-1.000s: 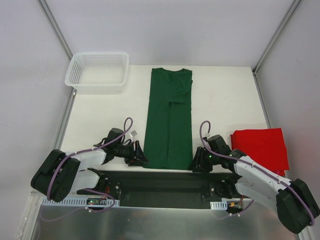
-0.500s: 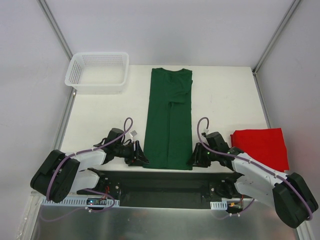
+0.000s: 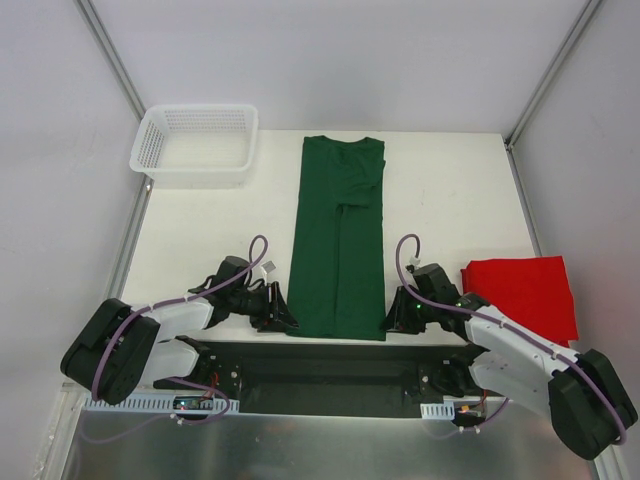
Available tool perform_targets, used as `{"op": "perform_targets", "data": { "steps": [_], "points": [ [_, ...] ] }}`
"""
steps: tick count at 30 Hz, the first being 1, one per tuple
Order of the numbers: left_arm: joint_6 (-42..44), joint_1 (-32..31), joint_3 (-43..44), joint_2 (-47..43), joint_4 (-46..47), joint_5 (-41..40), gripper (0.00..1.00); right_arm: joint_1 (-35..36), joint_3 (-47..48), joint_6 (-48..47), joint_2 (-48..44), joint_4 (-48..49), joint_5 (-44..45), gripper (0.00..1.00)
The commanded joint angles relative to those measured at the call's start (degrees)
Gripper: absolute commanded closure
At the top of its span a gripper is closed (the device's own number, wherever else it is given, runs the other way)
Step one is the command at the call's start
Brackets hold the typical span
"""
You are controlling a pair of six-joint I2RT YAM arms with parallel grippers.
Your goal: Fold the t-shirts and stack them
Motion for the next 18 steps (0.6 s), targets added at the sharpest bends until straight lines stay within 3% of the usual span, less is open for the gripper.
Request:
{"op": "perform_targets", "data": {
  "steps": [1, 8, 18],
  "points": [
    [2.0, -0.6, 1.0, 0.4, -1.0, -2.2, 0.58, 0.0, -1.4, -1.2, 1.1, -2.9, 2.6, 0.74],
    [2.2, -0.5, 1.0, 0.5, -1.1, -3.0, 0.59, 1.0, -0.8, -0.8, 0.5, -4.2, 1.4, 0.73],
    [2.4, -0.6, 1.2, 1.1, -1.1, -3.0, 0.59, 3.7, -0.4, 0.9, 0.5, -4.8, 0.8, 0.64]
  ]
}}
